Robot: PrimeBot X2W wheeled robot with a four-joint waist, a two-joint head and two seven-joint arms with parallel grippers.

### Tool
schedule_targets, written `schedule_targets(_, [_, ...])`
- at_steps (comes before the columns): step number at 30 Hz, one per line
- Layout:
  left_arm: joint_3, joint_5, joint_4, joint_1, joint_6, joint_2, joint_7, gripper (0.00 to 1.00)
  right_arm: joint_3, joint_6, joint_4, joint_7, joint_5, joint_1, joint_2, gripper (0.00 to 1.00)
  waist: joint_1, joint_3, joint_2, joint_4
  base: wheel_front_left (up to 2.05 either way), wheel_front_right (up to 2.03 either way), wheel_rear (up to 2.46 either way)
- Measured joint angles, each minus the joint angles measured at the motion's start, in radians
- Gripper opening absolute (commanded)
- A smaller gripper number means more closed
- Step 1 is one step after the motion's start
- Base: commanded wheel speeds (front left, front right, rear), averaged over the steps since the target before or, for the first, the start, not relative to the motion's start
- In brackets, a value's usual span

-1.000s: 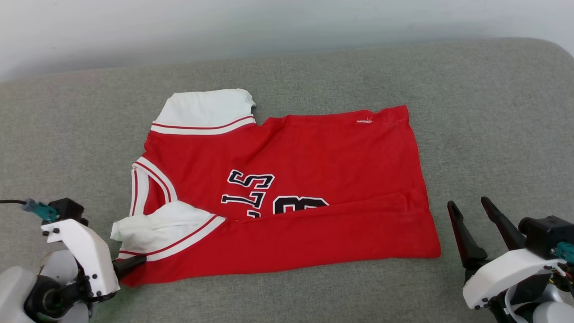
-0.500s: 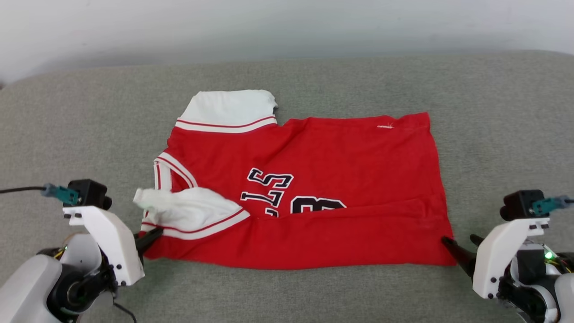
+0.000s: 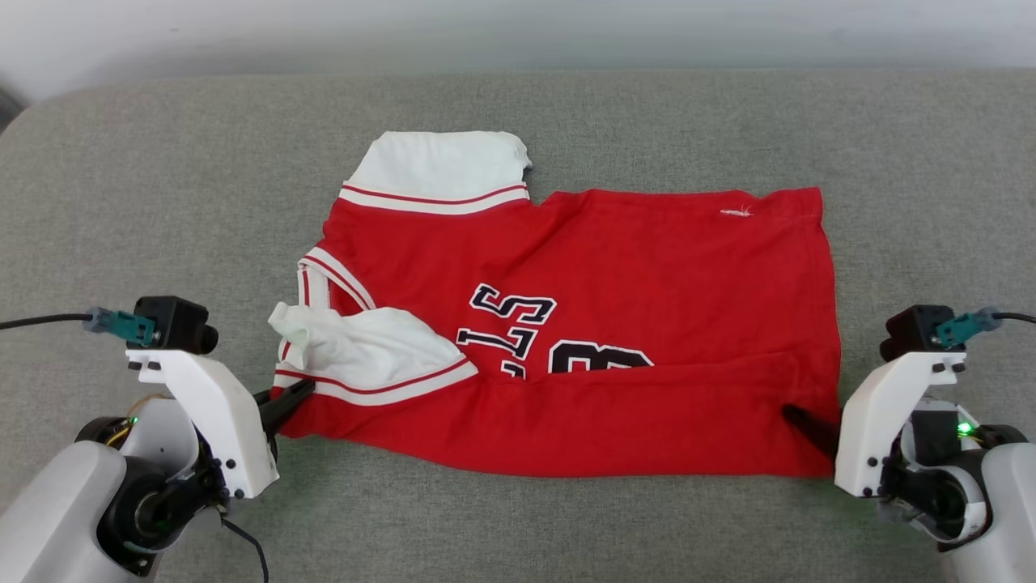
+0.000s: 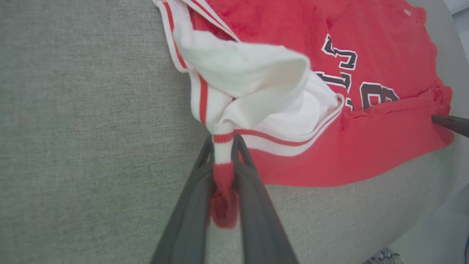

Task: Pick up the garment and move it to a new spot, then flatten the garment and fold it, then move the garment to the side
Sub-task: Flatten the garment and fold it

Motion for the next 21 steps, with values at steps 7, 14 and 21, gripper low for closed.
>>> schedule_targets(7, [0.006, -0.01, 0.012, 0.035, 0.001, -0.008, -0.031, 0.0, 0.038, 0.002, 0.016, -0.023, 0.015, -0.002, -0.006, 0.0, 0.0, -0.035, 0.0, -0.002, 0.0, 0.0, 0.0])
schedule_targets(14, [0.009, -0.014, 0.021, 0.088, 0.004, -0.026, -0.074, 0.0, 0.072, 0.002, 0.007, -0.043, 0.024, 0.028, -0.038, 0.0, 0.0, -0.113, 0.0, -0.004, 0.0, 0.0, 0.0])
schedule_targets(21, [0.008, -0.025, -0.003, 0.207, 0.047, -0.033, -0.108, 0.0, 0.096, 0.002, -0.008, -0.041, 0.054, 0.116, -0.064, 0.0, 0.0, -0.231, 0.0, -0.008, 0.0, 0.0, 0.0])
